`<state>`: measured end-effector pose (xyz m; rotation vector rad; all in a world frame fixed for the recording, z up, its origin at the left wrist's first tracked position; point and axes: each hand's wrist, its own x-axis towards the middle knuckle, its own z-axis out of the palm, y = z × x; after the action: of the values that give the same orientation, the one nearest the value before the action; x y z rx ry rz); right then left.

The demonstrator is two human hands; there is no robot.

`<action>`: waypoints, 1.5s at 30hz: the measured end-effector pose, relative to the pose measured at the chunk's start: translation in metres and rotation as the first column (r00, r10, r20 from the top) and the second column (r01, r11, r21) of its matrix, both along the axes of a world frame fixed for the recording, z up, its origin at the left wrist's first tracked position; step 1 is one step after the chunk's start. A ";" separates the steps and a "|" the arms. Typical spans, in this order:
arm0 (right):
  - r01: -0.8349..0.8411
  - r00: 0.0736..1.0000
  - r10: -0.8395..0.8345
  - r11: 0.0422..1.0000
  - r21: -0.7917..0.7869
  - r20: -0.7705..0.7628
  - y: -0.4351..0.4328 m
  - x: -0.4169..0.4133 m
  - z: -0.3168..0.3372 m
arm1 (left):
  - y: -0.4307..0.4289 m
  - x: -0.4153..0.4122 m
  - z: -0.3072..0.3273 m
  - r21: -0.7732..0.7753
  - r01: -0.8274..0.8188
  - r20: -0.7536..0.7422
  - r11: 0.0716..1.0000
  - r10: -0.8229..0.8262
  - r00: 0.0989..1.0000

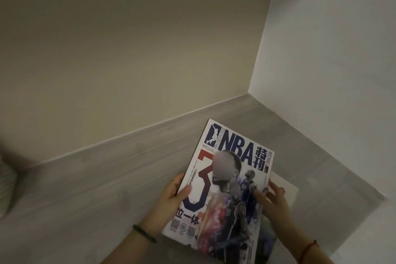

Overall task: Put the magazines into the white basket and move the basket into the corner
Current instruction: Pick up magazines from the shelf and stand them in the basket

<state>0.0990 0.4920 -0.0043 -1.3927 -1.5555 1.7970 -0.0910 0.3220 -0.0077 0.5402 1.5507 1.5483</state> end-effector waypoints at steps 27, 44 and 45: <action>-0.494 0.646 0.618 0.786 0.373 -0.448 -0.390 -0.432 0.160 | -0.471 -0.288 0.152 0.140 -0.843 -0.445 0.519 0.794 0.415; -0.402 0.876 0.473 0.821 0.406 -0.089 -0.410 -0.494 0.064 | -0.480 -0.349 0.040 -0.051 -0.942 -0.299 0.331 0.895 0.330; -0.402 0.877 0.474 0.814 0.419 -0.078 -0.409 -0.497 0.064 | -0.480 -0.350 0.040 -0.065 -0.942 -0.309 0.329 0.891 0.333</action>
<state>-0.3980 0.0825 0.0593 -0.6962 -2.1163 1.6524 -0.4411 -0.1577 0.0325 -0.5180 2.4103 2.0996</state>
